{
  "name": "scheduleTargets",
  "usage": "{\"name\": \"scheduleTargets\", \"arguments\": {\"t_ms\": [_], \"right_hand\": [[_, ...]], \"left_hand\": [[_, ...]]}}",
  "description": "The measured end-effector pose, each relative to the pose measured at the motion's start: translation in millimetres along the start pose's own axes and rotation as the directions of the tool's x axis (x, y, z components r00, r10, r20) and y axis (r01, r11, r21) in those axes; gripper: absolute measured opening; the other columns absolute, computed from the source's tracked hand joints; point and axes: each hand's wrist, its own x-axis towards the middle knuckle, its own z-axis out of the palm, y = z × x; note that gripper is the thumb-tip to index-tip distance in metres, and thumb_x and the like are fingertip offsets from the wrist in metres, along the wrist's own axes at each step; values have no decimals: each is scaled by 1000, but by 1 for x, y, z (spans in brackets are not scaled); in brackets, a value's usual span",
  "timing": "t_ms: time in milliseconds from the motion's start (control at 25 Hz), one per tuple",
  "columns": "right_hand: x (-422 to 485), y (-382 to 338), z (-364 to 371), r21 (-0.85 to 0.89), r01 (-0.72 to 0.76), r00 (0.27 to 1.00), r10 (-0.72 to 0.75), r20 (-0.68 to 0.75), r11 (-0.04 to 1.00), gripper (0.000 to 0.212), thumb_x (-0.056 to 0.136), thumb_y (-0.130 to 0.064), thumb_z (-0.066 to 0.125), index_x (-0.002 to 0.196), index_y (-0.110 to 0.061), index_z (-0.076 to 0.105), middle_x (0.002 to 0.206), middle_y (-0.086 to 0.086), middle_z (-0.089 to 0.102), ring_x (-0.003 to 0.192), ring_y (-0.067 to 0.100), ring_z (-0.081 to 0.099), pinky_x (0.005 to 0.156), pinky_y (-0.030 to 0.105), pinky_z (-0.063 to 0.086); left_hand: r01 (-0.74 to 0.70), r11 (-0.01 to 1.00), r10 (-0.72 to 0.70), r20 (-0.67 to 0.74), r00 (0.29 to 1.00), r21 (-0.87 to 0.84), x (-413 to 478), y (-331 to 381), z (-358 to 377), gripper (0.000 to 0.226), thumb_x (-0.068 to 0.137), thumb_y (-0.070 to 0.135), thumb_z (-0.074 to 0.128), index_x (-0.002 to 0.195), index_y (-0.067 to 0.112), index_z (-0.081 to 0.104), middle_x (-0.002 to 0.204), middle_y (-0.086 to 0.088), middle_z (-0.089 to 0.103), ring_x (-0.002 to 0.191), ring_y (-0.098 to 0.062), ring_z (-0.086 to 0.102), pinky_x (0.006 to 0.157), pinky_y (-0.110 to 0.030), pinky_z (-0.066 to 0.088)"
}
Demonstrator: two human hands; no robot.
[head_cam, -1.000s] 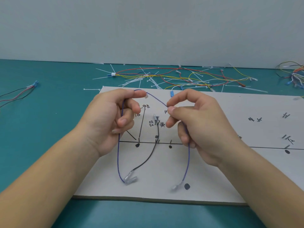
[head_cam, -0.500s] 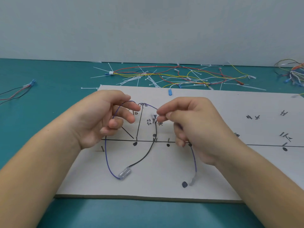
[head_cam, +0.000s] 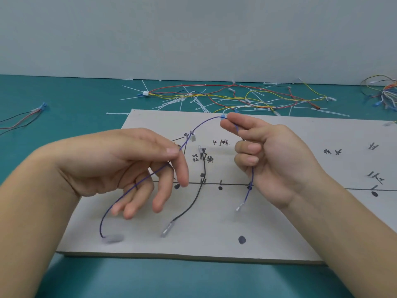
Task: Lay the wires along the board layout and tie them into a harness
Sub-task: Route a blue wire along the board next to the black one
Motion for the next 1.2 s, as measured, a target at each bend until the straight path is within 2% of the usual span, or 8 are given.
{"name": "scheduleTargets", "arguments": {"t_ms": [120, 280, 360, 440, 560, 640, 720, 1200], "right_hand": [[0, 1, 1, -83, 50, 999, -50, 1, 995, 39, 96, 7, 42, 114, -9, 73, 111, 4, 78, 43, 7, 41, 38, 19, 33], [-4, 6, 3, -399, 231, 971, -235, 38, 888, 50, 94, 9, 44, 121, -21, 73, 114, -5, 76, 42, 12, 51, 38, 21, 33], [-7, 10, 3, -645, 314, 933, -352, 75, 697, 58, 93, 5, 46, 130, -34, 69, 94, -9, 76, 40, 8, 53, 38, 18, 36], [-10, 17, 5, -779, 361, 911, -371, 178, 512, 61, 93, -4, 51, 141, -41, 59, 81, -22, 70, 52, -1, 51, 56, 16, 48], [-11, 23, 8, -880, 433, 861, -378, 340, 196, 60, 92, -17, 60, 150, -32, 51, 142, -29, 54, 92, -10, 58, 109, 24, 42], [-12, 23, 10, -900, 435, 848, -348, 401, 21, 62, 91, -25, 61, 152, -29, 47, 159, -22, 39, 136, -7, 42, 115, 15, 23], [-13, 22, 11, -908, 409, 863, -285, 417, -88, 64, 92, -32, 59, 154, -32, 43, 162, -22, 33, 146, -2, 30, 110, 13, 18], [-16, 24, 12, -907, 404, 894, -160, 419, -121, 42, 97, -41, 52, 137, -37, 63, 141, -22, 61, 138, 14, 49, 112, 41, 43]], "left_hand": [[-56, 998, 58, -205, 977, 14, 6, -2, 0, 31, 99, 30, 61, 96, 2, 73, 66, -16, 60, 35, -20, 54, 36, -22, 46], [-160, 987, 137, -637, 759, 22, 18, -7, -4, 28, 92, 28, 65, 103, 7, 80, 60, -3, 48, 35, -11, 40, 31, -17, 31], [-197, 978, 179, -748, 639, 66, 25, -9, -3, 19, 98, 20, 65, 107, 12, 80, 56, -3, 50, 33, -13, 40, 31, -17, 29], [-182, 974, 213, -803, 557, 132, 32, -11, 2, 17, 100, 14, 64, 112, 17, 76, 53, -5, 57, 31, -15, 43, 31, -18, 30], [-61, 956, 281, -838, 468, 286, 42, -16, 9, 21, 100, 17, 62, 114, 30, 70, 54, -5, 66, 31, -17, 48, 32, -21, 34], [53, 918, 330, -833, 443, 392, 48, -18, 13, 20, 100, 22, 61, 111, 35, 70, 57, -2, 70, 31, -16, 48, 33, -20, 36], [115, 888, 357, -824, 440, 446, 52, -19, 16, 18, 101, 24, 60, 111, 35, 70, 57, 1, 71, 31, -13, 46, 34, -20, 38], [357, 779, 338, -824, 455, 516, 44, -12, 18, 25, 89, 11, 58, 91, 29, 75, 43, 4, 51, 44, -10, 49, 52, -24, 42]]}}
